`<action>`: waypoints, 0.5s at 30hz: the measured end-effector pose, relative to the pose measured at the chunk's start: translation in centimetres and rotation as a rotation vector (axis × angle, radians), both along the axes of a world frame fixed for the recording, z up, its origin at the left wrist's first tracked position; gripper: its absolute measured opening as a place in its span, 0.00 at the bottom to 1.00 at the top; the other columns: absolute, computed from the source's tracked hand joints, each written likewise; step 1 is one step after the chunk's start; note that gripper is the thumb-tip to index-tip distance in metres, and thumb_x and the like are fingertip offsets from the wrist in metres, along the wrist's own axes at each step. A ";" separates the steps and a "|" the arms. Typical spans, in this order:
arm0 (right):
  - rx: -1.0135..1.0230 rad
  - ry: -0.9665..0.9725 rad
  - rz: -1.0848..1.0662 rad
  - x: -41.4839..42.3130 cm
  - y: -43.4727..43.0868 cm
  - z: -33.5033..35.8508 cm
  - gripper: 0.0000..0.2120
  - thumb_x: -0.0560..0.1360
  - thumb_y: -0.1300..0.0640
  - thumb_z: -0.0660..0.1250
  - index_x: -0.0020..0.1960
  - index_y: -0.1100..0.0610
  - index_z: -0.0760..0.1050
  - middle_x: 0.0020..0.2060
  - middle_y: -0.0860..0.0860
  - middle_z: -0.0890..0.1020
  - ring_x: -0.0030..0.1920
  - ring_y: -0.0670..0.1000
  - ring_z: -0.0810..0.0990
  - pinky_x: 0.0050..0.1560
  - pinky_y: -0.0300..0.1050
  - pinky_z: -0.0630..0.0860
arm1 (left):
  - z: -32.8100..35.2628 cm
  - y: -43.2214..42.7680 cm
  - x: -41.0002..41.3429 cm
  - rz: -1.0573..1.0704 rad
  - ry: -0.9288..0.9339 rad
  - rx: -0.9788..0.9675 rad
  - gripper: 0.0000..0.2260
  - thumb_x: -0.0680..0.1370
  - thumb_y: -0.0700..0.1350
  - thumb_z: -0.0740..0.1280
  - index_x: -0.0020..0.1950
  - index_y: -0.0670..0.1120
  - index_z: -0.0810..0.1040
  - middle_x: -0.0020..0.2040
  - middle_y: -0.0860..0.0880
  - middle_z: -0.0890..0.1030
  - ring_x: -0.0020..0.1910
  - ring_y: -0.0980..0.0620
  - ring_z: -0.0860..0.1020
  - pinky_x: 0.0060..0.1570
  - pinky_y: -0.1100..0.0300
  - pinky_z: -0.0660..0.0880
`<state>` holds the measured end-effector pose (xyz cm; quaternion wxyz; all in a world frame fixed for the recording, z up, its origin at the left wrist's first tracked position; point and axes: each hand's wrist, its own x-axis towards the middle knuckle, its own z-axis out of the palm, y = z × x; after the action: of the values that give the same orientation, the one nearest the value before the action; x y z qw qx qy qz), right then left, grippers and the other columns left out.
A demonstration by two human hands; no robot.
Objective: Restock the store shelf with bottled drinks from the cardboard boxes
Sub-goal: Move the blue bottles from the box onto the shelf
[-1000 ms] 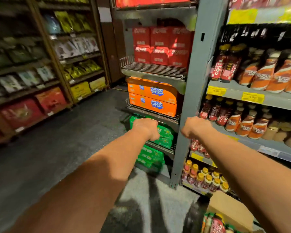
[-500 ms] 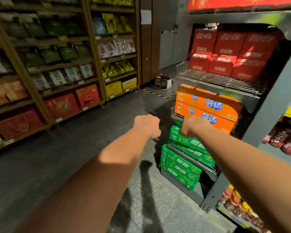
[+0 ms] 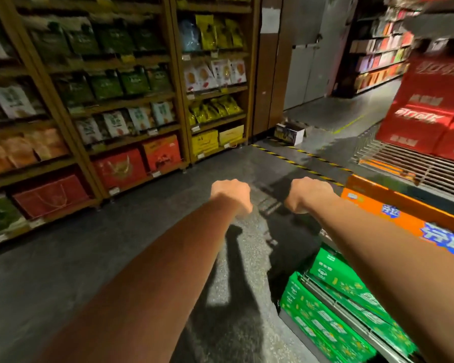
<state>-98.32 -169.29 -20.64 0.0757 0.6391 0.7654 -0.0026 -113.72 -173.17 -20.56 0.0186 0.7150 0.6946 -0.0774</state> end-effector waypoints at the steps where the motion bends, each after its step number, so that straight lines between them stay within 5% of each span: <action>1: -0.002 0.000 -0.001 -1.0 1.4 0.0 0.17 0.73 0.56 0.62 0.60 0.57 0.76 0.58 0.56 0.80 0.58 0.58 0.79 0.50 0.46 0.72 | -0.1 1.5 -1.0 0.007 -0.004 0.000 0.11 0.77 0.49 0.61 0.57 0.49 0.76 0.56 0.47 0.79 0.55 0.46 0.77 0.45 0.57 0.69; 15: -0.014 0.028 -0.121 -17.7 20.7 -0.7 0.18 0.76 0.55 0.59 0.63 0.57 0.74 0.62 0.55 0.78 0.61 0.57 0.77 0.55 0.48 0.73 | -0.4 23.8 -18.3 -0.112 0.044 -0.019 0.15 0.78 0.47 0.61 0.63 0.45 0.75 0.61 0.43 0.77 0.59 0.45 0.76 0.47 0.56 0.67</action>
<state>-116.06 -148.56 -21.30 0.0692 0.6835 0.7264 -0.0213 -131.99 -149.35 -20.94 0.0056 0.7508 0.6528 -0.1005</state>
